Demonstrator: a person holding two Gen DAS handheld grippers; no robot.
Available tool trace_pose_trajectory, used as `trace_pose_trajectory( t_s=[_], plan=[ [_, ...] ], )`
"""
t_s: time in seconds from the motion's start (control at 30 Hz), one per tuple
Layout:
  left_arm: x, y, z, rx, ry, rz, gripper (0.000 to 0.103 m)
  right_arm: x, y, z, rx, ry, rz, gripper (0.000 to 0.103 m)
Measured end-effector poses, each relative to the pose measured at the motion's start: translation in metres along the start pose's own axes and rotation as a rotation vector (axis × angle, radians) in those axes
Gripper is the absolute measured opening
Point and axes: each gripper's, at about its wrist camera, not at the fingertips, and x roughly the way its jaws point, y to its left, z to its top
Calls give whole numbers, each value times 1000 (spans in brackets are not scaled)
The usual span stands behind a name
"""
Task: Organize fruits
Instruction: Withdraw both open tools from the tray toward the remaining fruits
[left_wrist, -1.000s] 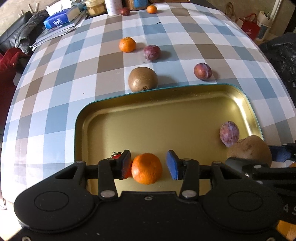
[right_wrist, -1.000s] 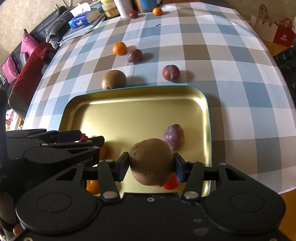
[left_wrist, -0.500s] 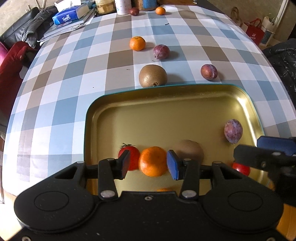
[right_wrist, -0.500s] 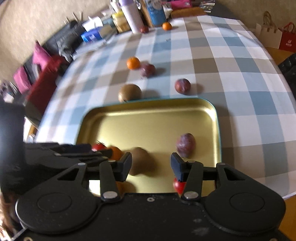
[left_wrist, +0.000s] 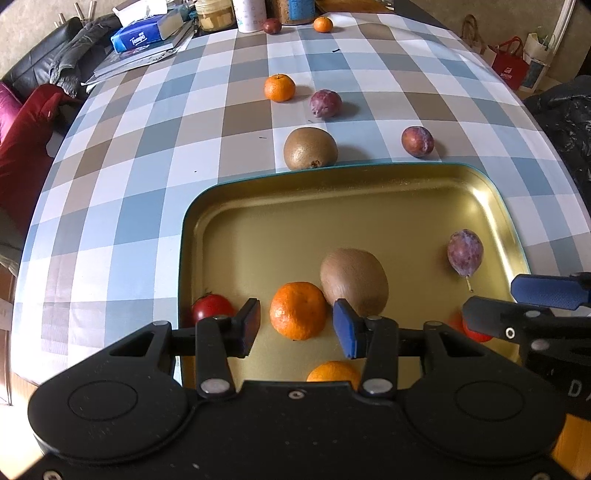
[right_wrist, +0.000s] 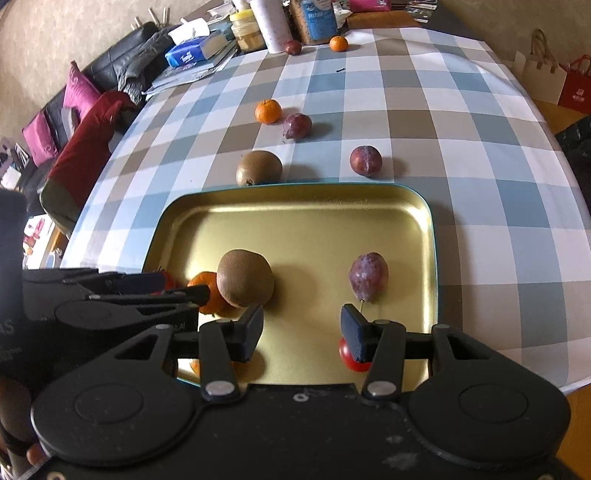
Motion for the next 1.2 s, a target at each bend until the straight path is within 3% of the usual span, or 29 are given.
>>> trace_pose_trajectory(
  t_s=[0.57,0.9,1.2],
  plan=[
    [3,7,-5,-25,59,-13,53,13,-5,1,8,72,-26,51],
    [10,14,-5,-39,156,-8,53,24,-7,2,-46,175,-84,51],
    [20,9,-8,25,237,34,53,40,-6,2,-158,289,-160,48]
  ],
)
